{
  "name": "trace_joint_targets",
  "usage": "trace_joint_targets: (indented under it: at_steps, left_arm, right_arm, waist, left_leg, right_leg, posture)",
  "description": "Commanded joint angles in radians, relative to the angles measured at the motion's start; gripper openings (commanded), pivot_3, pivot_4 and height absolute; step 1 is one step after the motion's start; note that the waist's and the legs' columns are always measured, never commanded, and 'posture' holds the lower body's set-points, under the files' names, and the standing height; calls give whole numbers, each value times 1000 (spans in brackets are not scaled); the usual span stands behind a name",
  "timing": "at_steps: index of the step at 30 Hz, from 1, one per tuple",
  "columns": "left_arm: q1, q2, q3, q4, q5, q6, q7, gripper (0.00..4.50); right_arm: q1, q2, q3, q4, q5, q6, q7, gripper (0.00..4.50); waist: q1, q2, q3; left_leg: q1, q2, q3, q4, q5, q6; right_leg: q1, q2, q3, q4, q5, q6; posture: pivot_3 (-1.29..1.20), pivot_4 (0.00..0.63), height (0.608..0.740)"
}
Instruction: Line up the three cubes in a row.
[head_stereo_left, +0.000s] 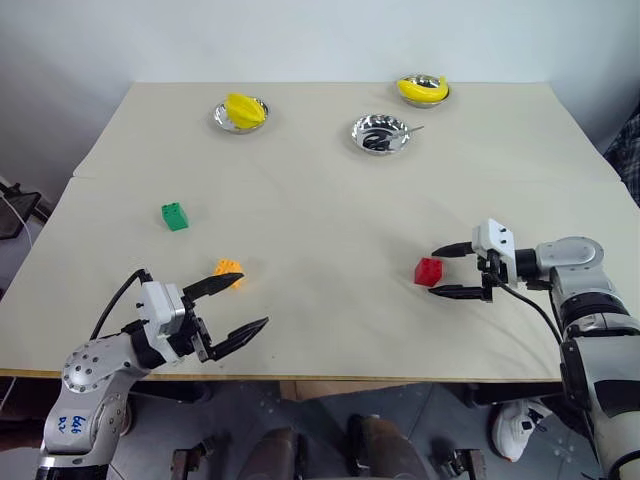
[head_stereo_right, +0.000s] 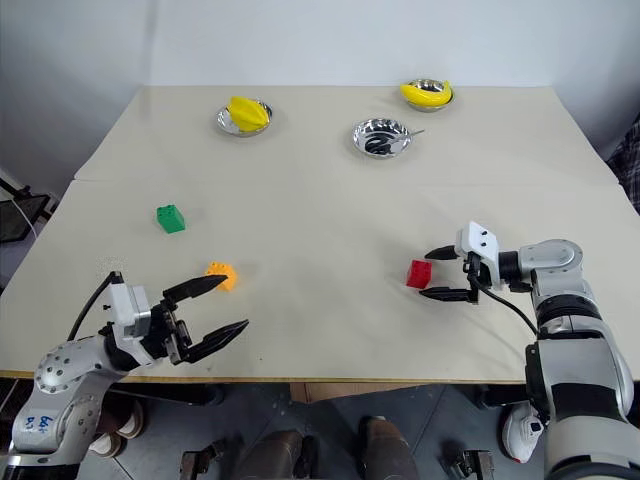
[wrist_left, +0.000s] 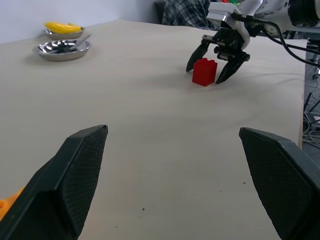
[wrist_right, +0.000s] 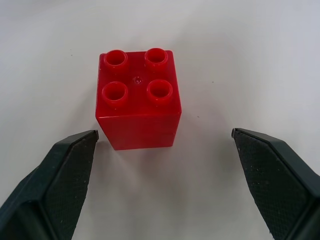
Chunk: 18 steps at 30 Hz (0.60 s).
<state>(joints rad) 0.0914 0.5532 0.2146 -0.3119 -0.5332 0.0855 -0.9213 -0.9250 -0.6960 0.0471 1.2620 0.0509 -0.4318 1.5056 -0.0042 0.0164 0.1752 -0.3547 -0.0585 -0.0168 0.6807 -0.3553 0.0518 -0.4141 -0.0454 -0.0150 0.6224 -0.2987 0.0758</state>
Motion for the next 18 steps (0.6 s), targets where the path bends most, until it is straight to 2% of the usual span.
trace_joint_targets:
  at_steps: [1,18]
  left_arm:
    - [-4,7,-1,-24,-5,-9,-5,4500]
    - [3,3,-13,-30,-7,-11,0,4500]
  right_arm:
    - [-8,-11,-24,0,-11,-13,-25,4489]
    - [-12,-24,-34,8,-59,-9,-72,4489]
  waist:
    - [0,0,0]
    - [1,0,0]
  left_leg:
    - [0,0,0,0,0,0]
    - [0,0,0,1,0,0]
  right_leg:
    - [0,0,0,0,0,0]
    - [1,0,0,1,0,0]
  posture:
    - [0,150,740]
    - [0,150,740]
